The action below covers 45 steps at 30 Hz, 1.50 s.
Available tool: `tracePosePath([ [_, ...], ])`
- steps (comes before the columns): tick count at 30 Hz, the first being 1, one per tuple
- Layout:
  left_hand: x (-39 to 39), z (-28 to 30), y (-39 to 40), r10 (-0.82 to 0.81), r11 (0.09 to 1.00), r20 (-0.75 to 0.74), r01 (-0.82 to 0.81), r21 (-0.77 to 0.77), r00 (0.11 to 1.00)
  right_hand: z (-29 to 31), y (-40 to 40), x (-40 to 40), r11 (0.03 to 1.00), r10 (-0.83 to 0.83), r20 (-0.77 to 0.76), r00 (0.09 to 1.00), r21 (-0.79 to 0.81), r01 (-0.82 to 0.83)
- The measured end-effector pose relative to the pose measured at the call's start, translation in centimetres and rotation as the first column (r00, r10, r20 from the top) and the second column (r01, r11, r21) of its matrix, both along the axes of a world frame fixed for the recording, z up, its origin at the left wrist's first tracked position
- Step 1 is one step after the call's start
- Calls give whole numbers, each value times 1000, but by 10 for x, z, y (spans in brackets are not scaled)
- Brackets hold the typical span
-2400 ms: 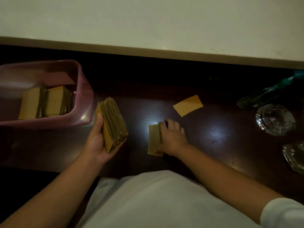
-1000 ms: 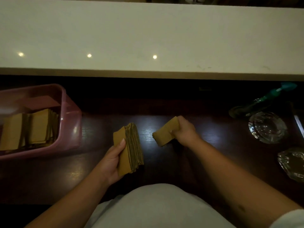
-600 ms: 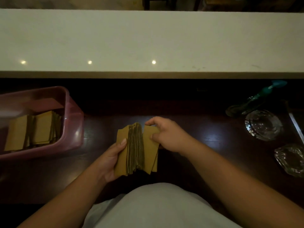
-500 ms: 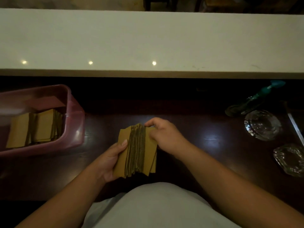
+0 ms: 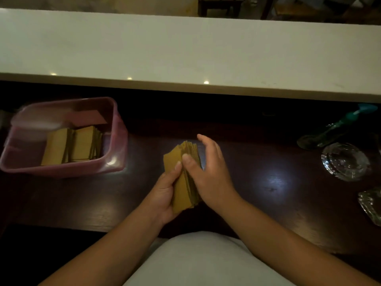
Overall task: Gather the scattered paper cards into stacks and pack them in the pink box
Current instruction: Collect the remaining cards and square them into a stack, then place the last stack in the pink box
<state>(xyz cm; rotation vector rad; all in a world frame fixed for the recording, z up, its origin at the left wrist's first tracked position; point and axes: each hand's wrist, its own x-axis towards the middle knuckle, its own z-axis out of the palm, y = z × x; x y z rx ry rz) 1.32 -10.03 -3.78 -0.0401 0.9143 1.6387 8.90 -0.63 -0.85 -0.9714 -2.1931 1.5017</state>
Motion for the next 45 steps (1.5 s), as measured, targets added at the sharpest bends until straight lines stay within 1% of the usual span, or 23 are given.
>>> tracePosePath([
  [2, -2, 3, -1, 17, 999, -136, -22, -32, 991, 3, -20, 2, 996, 88, 109, 990, -12, -88],
  [3, -2, 5, -3, 17, 999, -165, -24, -42, 986, 3, -26, 2, 994, 113, 148, 983, -5, -114],
  [5, -4, 10, -10, 24, 997, -169, -36, -68, 985, 0, -30, 1, 986, 157, 187, 970, 28, -165],
  [7, -8, 16, -19, 32, 994, -161, -48, -96, 986, -1, -29, -1, 979, 198, 177, 964, 19, -205],
  [9, -14, 20, -27, 55, 988, -248, -89, -129, 967, 0, -33, -7, 973, 231, 130, 964, -27, -230],
  [11, -20, 24, -34, 94, 976, -357, -156, -149, 929, 1, -41, -15, 968, 216, 42, 976, -142, -208],
  [14, -29, 29, -49, 133, 963, -449, -221, -151, 884, 4, -49, -24, 941, 172, -29, 985, -292, -173],
  [17, -36, 32, -66, 181, 942, -537, -302, -146, 824, 9, -63, -40, 918, 254, -31, 967, -307, -251],
  [19, -43, 34, -78, 219, 933, -548, -338, -126, 807, 16, -75, -52, 900, 304, -49, 951, -312, -304],
  [21, -58, 37, -95, 250, 931, -525, -351, -101, 814, 22, -88, -67, 877, 345, -69, 936, -333, -348],
  [23, -75, 45, -107, 282, 933, -483, -354, -62, 829, 32, -95, -81, 875, 365, -52, 930, -322, -361],
  [26, -104, 58, -127, 321, 930, -434, -367, -23, 841, 45, -110, -109, 916, 348, 9, 937, -217, -338],
  [27, -114, 60, -135, 335, 925, -429, -380, -21, 839, 50, -118, -119, 921, 360, 27, 933, -166, -351],
  [29, -130, 67, -148, 367, 913, -398, -408, -20, 841, 57, -132, -137, 923, 370, 39, 928, -124, -363],
  [31, -147, 71, -160, 373, 912, -394, -409, -9, 840, 62, -146, -156, 926, 357, 15, 934, -137, -352],
  [32, -151, 75, -161, 367, 913, -419, -407, -6, 830, 63, -148, -161, 927, 340, -2, 940, -165, -336],
  [35, -187, 76, -170, 282, 941, -498, -337, -21, 820, 62, -161, -193, 928, 213, -55, 975, -302, -220],
  [37, -210, 76, -172, 259, 946, -541, -323, -25, 801, 56, -160, -216, 936, 124, -46, 991, -325, -132],
  [39, -234, 73, -178, 256, 923, -625, -379, -69, 737, 43, -148, -240, 939, 23, 5, 1000, -342, -20],
  [41, -255, 70, -193, 172, 895, -775, -425, -135, 608, 26, -134, -260, 920, -56, 89, 994, -383, 86],
  [43, -274, 56, -211, -24, 886, -900, -408, -221, 435, 11, -123, -275, 929, -72, 190, 979, -345, 136],
  [44, -281, 49, -218, -161, 865, -934, -411, -289, 317, 4, -121, -281, 937, -70, 239, 969, -318, 146],
  [45, -288, 39, -222, -333, 823, -928, -428, -373, 168, -3, -121, -287, 937, -74, 282, 957, -309, 164],
])
